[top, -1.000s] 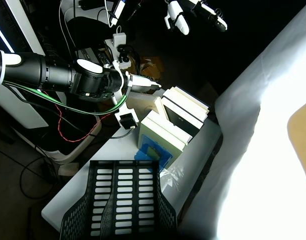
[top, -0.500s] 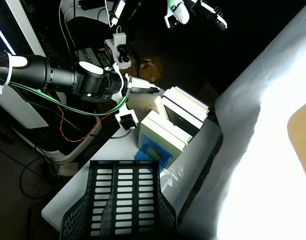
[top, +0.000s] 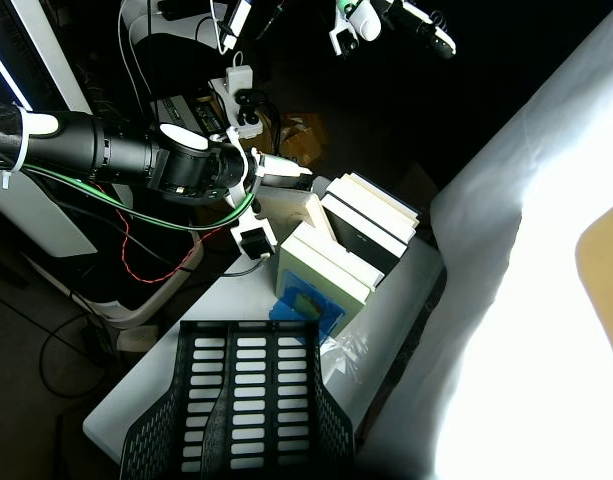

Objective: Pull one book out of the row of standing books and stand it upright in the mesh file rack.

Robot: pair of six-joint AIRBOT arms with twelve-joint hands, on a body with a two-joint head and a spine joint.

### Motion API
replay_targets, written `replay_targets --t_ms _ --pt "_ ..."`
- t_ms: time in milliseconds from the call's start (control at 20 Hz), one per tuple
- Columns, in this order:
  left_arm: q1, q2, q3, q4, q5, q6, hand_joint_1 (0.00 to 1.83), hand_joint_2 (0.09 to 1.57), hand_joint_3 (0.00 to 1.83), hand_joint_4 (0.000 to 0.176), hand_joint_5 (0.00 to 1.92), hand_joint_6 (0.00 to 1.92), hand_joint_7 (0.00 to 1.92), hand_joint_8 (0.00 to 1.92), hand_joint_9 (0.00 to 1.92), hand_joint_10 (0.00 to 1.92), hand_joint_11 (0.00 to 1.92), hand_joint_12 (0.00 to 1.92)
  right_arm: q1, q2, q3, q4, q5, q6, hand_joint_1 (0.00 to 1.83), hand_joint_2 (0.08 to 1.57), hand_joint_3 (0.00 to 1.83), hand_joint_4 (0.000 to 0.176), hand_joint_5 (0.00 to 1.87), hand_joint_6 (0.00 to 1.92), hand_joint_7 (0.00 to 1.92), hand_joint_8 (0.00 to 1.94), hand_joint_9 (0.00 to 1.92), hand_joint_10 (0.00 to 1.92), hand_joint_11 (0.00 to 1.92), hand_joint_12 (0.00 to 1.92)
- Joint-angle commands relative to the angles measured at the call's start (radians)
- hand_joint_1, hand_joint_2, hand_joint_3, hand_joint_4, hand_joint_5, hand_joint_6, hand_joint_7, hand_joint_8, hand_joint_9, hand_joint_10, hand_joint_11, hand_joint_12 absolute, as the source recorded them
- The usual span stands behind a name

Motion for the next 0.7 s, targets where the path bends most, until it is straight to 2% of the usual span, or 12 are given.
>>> replay_targets --t_ms 0,50,150,250,300,350,400,450,500,550,600,650 --pt "0.002 0.014 0.003 -0.021 -0.129 -0.005 0.0 1.29 0.0 0.0 0.0 0.0 0.0 0.0 0.0 0.0 0.0 0.0 -0.005 0.008 0.004 0.013 -0.019 -0.001 1.01 1.24 0.0 0.0 0.76 1.36 1.02 1.02 0.95 1.29 0.74 1.92" --pt "0.003 0.015 0.003 -0.021 -0.129 -0.005 0.03 1.3 0.0 0.0 0.0 0.0 0.0 0.0 0.0 0.0 0.0 0.0 -0.007 0.007 0.007 0.012 -0.019 -0.001 1.2 1.24 0.0 0.0 0.87 1.05 0.96 1.32 1.13 1.65 1.06 1.92" --pt "0.003 0.015 0.003 -0.022 -0.13 -0.005 0.07 1.29 0.0 0.0 0.02 0.01 0.0 0.0 0.0 0.0 0.0 0.0 -0.007 0.007 0.009 0.012 -0.019 -0.001 1.23 1.27 0.0 0.0 0.81 1.11 0.92 1.41 1.18 1.81 1.17 1.92" --pt "0.004 0.015 0.003 -0.022 -0.131 -0.005 0.03 1.3 0.0 0.0 0.01 0.0 0.0 0.0 0.0 0.0 0.0 0.0 -0.007 0.007 0.013 0.011 -0.019 0.0 1.25 1.23 0.0 0.0 0.89 0.98 0.98 1.31 1.14 1.69 1.06 1.92" --pt "0.004 0.015 0.003 -0.022 -0.132 -0.005 0.02 1.29 0.0 0.0 0.01 0.0 0.0 0.0 0.0 0.0 0.0 0.0 -0.007 0.007 0.014 0.011 -0.019 0.0 1.23 1.22 0.0 0.0 0.89 1.05 1.0 1.21 1.08 1.65 0.99 1.92" --pt "0.004 0.015 0.003 -0.022 -0.133 -0.005 0.04 1.29 0.0 0.0 0.01 0.01 0.0 0.0 0.0 0.0 0.0 0.0 -0.007 0.007 0.015 0.01 -0.019 0.0 1.23 1.23 0.0 0.0 0.88 1.07 0.99 1.24 1.07 1.62 0.98 1.92" --pt "0.005 0.015 0.002 -0.022 -0.133 -0.005 0.07 1.29 0.0 0.0 0.01 0.0 0.0 0.0 0.0 0.0 0.0 0.0 -0.007 0.007 0.016 0.009 -0.019 0.0 1.23 1.24 0.0 0.0 0.9 1.05 0.94 1.35 1.14 1.77 1.09 1.92" --pt "0.005 0.015 0.002 -0.022 -0.133 -0.005 0.06 1.29 0.0 0.0 0.0 0.0 0.0 0.0 0.0 0.0 0.0 0.0 -0.007 0.007 0.018 0.009 -0.019 0.001 1.15 1.24 0.0 0.0 0.91 1.14 1.15 1.56 1.17 1.81 1.17 1.92" --pt "0.005 0.015 0.002 -0.023 -0.133 -0.005 0.07 1.29 0.0 0.0 0.0 0.0 0.0 0.0 0.0 0.0 0.0 0.0 -0.007 0.007 0.02 0.007 -0.019 0.003 1.12 1.27 0.0 0.0 0.86 1.25 1.17 1.62 1.13 1.8 1.13 1.92" --pt "0.006 0.015 0.002 -0.023 -0.133 -0.005 0.07 1.29 0.0 0.0 0.0 0.0 0.0 0.0 0.0 0.0 0.0 0.0 -0.007 0.007 0.023 0.005 -0.019 0.007 1.19 1.27 0.0 0.0 0.82 1.19 0.97 1.41 1.03 1.65 0.98 1.92" --pt "0.007 0.015 0.002 -0.023 -0.133 -0.005 0.06 1.29 0.0 0.0 0.0 0.0 0.0 0.0 0.0 0.0 0.0 0.0 -0.007 0.007 0.025 0.004 -0.016 0.011 1.33 1.23 0.0 0.0 0.85 1.17 0.99 1.19 0.87 1.39 0.84 1.89" --pt "0.008 0.016 0.001 -0.023 -0.134 -0.005 0.05 1.29 0.0 0.0 0.0 0.0 0.0 0.0 0.0 0.0 0.0 0.0 -0.007 0.007 0.027 0.003 -0.007 0.019 1.35 1.23 0.0 0.0 0.81 1.33 0.95 1.14 0.78 1.34 0.65 1.88"
